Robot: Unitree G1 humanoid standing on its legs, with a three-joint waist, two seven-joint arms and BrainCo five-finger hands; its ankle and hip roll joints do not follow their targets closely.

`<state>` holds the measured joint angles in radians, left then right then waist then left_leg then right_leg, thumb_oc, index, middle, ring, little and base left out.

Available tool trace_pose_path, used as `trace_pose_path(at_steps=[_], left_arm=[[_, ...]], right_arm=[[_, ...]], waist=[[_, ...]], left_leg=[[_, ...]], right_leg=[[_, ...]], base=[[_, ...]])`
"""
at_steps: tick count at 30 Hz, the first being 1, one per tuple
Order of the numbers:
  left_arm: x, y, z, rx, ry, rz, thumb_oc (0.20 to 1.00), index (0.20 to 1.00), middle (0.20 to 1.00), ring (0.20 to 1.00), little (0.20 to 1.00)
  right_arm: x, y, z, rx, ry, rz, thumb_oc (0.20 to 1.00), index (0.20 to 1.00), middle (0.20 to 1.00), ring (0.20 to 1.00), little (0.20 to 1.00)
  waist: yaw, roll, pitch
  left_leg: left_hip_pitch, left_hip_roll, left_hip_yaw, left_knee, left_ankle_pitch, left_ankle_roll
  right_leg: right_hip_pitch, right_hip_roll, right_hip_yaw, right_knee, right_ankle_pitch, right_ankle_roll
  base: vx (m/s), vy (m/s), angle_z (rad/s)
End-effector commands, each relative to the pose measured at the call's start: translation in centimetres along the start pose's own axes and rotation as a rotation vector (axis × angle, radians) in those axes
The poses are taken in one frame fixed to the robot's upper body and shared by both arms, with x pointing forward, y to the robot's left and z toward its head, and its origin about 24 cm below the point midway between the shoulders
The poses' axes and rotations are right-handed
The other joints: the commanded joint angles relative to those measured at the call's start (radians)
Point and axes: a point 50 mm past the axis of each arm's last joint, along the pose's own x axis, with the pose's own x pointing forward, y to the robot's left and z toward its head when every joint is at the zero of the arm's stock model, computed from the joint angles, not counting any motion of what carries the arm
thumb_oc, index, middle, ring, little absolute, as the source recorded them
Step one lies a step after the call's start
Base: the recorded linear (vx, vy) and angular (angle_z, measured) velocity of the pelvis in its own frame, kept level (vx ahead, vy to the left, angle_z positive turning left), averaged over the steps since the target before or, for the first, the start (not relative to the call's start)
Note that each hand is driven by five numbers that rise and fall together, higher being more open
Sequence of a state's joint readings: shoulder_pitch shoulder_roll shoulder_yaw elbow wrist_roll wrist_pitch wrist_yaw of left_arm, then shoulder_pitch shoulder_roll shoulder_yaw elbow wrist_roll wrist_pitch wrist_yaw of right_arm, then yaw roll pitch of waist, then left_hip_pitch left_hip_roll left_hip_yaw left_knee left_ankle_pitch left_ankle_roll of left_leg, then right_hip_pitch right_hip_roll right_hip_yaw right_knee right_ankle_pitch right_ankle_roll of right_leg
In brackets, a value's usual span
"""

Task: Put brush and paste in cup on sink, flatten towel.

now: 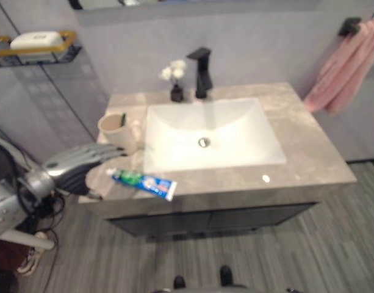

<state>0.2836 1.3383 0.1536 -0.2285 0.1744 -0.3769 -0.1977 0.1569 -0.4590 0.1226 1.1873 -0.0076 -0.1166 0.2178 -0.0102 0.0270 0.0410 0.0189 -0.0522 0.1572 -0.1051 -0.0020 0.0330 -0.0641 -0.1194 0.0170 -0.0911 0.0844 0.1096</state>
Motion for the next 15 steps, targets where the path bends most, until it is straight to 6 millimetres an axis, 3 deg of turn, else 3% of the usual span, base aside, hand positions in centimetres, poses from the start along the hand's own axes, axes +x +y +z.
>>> trace_pose_path(at_steps=[1,7,15], left_arm=[[-0.1,2.4,-1.2,0.052,0.042,0.065,1.000,1.000,1.000,1.000,1.000],[0.8,0.5,-2.8,0.055,0.089,-0.017,1.000,1.000,1.000,1.000,1.000],[1.6,0.3,-3.1,0.092,0.086,-0.041,1.000,1.000,1.000,1.000,1.000]], right_arm=[[-0.4,-2.3,0.9,-0.085,-0.015,-0.048,1.000,1.000,1.000,1.000,1.000],[-0.5,-2.5,1.1,-0.138,-0.018,-0.043,1.000,1.000,1.000,1.000,1.000],[-0.5,-2.2,0.7,-0.188,-0.008,-0.025,1.000,1.000,1.000,1.000,1.000]], waist=[[-0.023,0.001,0.013],[-0.036,-0.008,0.025],[-0.041,-0.017,0.021]], left_leg=[[-0.004,-0.018,0.023,0.018,-0.122,0.047],[-0.019,-0.020,0.037,0.018,-0.120,0.051],[-0.025,-0.018,0.044,0.018,-0.121,0.050]], right_leg=[[0.029,-0.065,-0.057,0.004,0.000,0.091],[0.007,-0.064,-0.041,0.004,0.016,0.093],[-0.003,-0.063,-0.034,0.004,0.016,0.093]], base=[[0.00,0.000,0.00],[-0.01,0.022,-0.09],[0.00,0.004,-0.01]])
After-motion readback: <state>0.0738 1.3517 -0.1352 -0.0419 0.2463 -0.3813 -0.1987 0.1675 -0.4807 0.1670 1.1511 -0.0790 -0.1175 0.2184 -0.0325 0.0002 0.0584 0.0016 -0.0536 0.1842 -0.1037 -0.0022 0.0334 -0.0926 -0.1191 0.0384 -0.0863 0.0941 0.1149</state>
